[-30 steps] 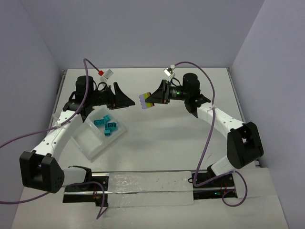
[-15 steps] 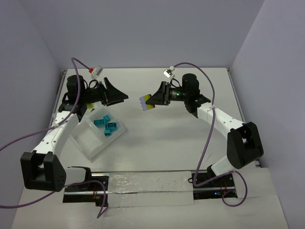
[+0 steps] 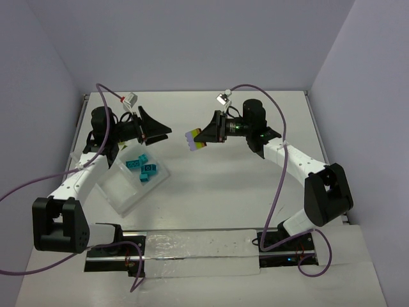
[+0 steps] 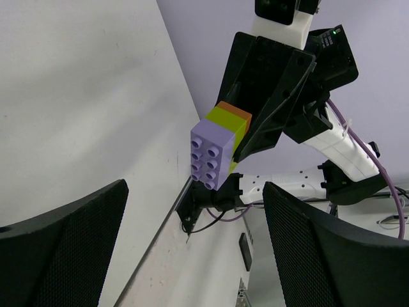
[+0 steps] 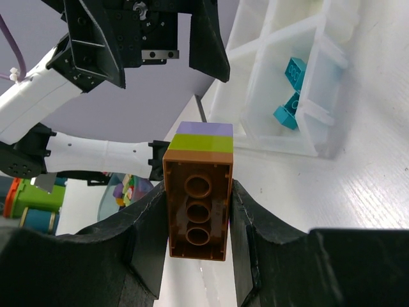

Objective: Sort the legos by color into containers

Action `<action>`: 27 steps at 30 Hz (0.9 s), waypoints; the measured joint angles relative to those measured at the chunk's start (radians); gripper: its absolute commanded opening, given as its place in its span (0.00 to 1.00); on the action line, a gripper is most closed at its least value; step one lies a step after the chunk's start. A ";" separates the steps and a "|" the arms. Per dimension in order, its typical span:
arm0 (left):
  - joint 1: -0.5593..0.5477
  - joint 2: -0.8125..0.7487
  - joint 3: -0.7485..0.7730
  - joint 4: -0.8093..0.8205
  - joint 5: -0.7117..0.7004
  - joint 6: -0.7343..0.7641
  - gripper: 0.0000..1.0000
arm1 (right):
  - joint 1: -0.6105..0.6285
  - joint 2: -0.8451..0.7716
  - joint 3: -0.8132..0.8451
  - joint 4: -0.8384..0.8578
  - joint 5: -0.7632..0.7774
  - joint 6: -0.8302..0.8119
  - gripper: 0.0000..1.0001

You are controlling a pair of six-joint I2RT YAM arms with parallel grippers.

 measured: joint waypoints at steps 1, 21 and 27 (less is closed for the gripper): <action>0.000 0.001 0.005 -0.011 0.000 0.014 0.94 | 0.002 0.001 -0.004 0.015 -0.001 0.011 0.00; -0.002 0.012 0.062 -0.172 0.004 0.222 0.94 | 0.021 0.005 -0.121 0.107 0.033 0.088 0.00; -0.003 0.038 0.108 -0.278 0.000 0.301 0.95 | 0.025 0.007 -0.101 0.031 0.071 0.043 0.00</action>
